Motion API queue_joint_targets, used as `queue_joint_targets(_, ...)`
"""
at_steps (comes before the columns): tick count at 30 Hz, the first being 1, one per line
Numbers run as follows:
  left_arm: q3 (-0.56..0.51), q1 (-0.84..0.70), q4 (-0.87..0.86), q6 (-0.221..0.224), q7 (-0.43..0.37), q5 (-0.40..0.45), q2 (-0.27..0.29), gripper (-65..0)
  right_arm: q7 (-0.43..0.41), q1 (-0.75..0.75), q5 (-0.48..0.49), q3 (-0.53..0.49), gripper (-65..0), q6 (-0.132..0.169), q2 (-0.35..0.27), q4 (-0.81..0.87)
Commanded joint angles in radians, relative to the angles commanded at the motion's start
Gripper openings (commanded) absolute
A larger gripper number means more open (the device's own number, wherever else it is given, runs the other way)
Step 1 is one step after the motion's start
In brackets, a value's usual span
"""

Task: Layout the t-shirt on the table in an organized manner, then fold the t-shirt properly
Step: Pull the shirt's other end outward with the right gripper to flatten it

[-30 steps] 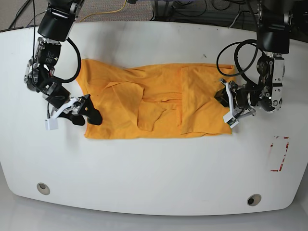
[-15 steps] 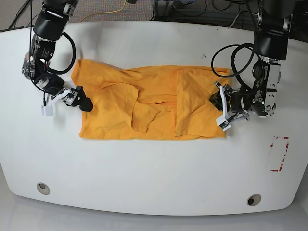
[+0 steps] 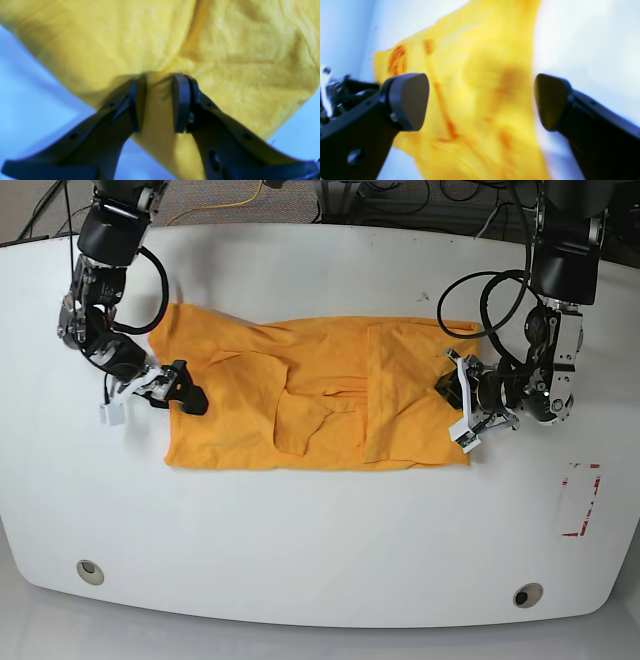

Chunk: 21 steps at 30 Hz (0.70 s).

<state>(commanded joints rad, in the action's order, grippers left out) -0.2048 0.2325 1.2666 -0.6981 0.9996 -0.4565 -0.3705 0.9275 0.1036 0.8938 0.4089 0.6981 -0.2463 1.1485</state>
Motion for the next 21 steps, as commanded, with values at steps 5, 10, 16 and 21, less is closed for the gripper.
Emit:
queue_joint_targets(5, 0.0, -0.002, 0.0, 0.0, 0.0, 0.0, 0.0, -48.1, 0.0, 0.002, -0.002, -0.021, 0.0, 0.0, 0.046, 0.023)
queue_joint_targets(10, 0.0, -0.005, 0.0, 0.0, 0.0, 0.002, 0.0, -48.1, -0.002, 0.003, -0.003, -0.023, -1.9, 0.0, 0.071, 0.023)
queue_joint_targets(16, -0.006, -0.008, 0.002, 0.0, 0.0, 0.005, 0.002, -48.1, -0.002, 0.005, -0.003, -0.023, -43.0, 0.0, 0.075, 0.028)
queue_joint_targets(21, -0.061, -0.005, 0.002, 0.0, 0.0, 0.008, 0.04, -48.1, 0.005, 0.002, -0.003, -0.023, -64.0, 0.0, 0.075, 0.127)
